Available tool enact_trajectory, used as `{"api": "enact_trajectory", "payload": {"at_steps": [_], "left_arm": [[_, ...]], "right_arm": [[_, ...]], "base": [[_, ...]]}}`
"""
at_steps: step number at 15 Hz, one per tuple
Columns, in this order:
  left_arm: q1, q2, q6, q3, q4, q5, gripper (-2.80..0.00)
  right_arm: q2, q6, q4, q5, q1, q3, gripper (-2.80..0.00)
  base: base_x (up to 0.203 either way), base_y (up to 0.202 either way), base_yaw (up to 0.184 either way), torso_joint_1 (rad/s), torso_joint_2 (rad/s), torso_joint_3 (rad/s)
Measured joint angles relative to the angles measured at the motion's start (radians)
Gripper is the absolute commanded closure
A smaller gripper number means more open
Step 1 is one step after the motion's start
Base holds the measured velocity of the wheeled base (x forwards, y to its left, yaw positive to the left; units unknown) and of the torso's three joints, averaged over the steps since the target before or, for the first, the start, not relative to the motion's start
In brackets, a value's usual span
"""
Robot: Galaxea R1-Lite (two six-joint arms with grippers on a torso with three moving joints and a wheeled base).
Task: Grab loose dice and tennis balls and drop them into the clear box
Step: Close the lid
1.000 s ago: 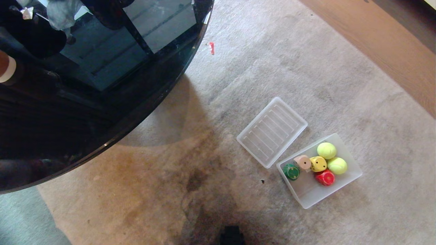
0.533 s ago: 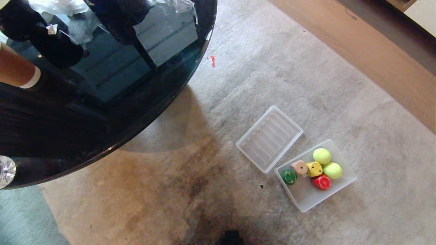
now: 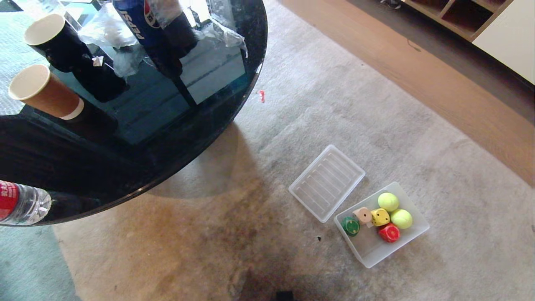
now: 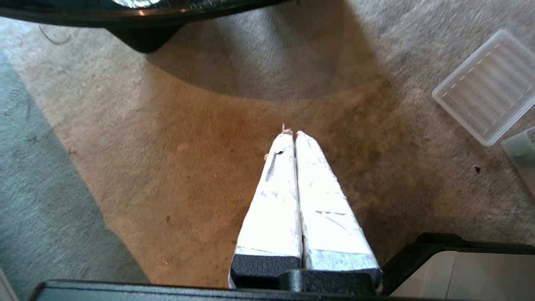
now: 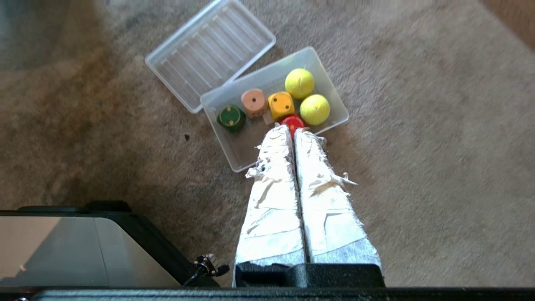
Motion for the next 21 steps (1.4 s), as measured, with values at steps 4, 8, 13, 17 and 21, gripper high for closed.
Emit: {"api": "enact_trajectory", "payload": {"at_steps": [4, 8, 13, 17, 21], "left_arm": [[0.000, 0.000, 0.000, 0.000, 0.000, 0.000, 0.00], [0.000, 0.000, 0.000, 0.000, 0.000, 0.000, 0.00], [0.000, 0.000, 0.000, 0.000, 0.000, 0.000, 0.00], [0.000, 0.000, 0.000, 0.000, 0.000, 0.000, 0.00], [0.000, 0.000, 0.000, 0.000, 0.000, 0.000, 0.00]], "right_arm": [[0.000, 0.000, 0.000, 0.000, 0.000, 0.000, 0.00], [0.000, 0.000, 0.000, 0.000, 0.000, 0.000, 0.00], [0.001, 0.000, 0.000, 0.000, 0.000, 0.000, 0.00], [0.001, 0.000, 0.000, 0.000, 0.000, 0.000, 0.00], [0.001, 0.000, 0.000, 0.000, 0.000, 0.000, 0.00]], "base": [[0.000, 0.000, 0.000, 0.003, 0.00, 0.203], [0.000, 0.000, 0.000, 0.001, 0.00, 0.198], [0.000, 0.000, 0.000, 0.005, 0.00, 0.202], [0.000, 0.000, 0.000, 0.002, 0.00, 0.202], [0.000, 0.000, 0.000, 0.003, 0.00, 0.199]]}}
